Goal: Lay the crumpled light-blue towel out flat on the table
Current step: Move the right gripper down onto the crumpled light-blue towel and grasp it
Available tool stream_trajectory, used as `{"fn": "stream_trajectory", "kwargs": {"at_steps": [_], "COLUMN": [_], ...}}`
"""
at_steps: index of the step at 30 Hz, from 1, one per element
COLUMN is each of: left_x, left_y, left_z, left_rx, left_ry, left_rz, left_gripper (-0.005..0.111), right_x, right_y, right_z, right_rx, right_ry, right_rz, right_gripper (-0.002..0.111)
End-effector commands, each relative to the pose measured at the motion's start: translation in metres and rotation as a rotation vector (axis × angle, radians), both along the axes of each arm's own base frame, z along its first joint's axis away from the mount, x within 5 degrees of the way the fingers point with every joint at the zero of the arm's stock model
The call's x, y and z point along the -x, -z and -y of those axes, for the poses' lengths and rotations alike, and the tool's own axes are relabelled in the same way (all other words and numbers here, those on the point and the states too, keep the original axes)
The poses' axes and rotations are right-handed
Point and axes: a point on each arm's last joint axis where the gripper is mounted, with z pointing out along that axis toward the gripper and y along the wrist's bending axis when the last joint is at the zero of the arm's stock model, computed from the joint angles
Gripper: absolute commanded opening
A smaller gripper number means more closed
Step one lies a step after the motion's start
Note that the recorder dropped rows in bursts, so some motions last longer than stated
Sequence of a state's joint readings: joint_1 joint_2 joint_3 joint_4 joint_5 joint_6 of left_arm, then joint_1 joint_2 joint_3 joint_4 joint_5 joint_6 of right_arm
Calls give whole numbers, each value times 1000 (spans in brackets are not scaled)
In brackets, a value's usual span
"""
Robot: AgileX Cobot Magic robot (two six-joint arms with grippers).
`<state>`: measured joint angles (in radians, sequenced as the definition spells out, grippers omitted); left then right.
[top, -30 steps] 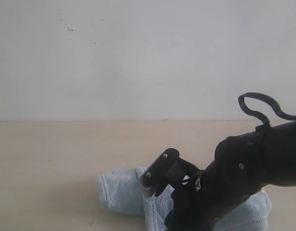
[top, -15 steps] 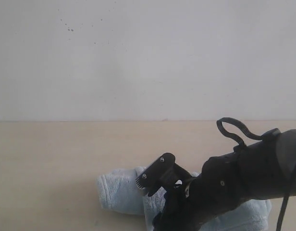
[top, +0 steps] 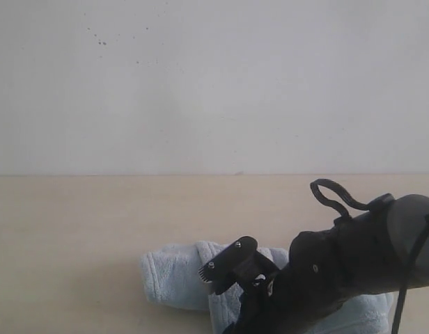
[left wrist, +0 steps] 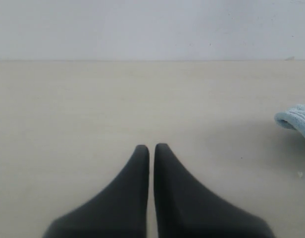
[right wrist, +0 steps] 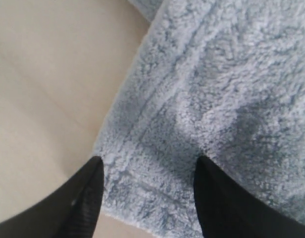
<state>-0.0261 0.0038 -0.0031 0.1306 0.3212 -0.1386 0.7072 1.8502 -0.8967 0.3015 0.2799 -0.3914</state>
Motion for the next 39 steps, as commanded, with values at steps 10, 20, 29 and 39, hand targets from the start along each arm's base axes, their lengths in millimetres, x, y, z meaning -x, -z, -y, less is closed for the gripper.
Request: {"fn": "stream_trajectory", "kwargs": {"at_steps": [10,20,29,39], "left_x": [0,0,0,0], "left_y": [0,0,0,0], "left_z": [1,1,1,1], "left_rx": [10,10,10,10], "left_ry": [9,9,9,9], "left_rz": [9,9,9,9], "left_gripper": [4,4,4,4], "right_x": [2,2,6,-11], "right_y": [-1,14,16,-49], "right_z": [-2,-2,0,-20], "right_rx": [-15,11,44,-10], "right_ry": [10,13,-35,-112], "right_rz": [-31,-57,-89,-63], "right_gripper": [52,52,4,0]}}
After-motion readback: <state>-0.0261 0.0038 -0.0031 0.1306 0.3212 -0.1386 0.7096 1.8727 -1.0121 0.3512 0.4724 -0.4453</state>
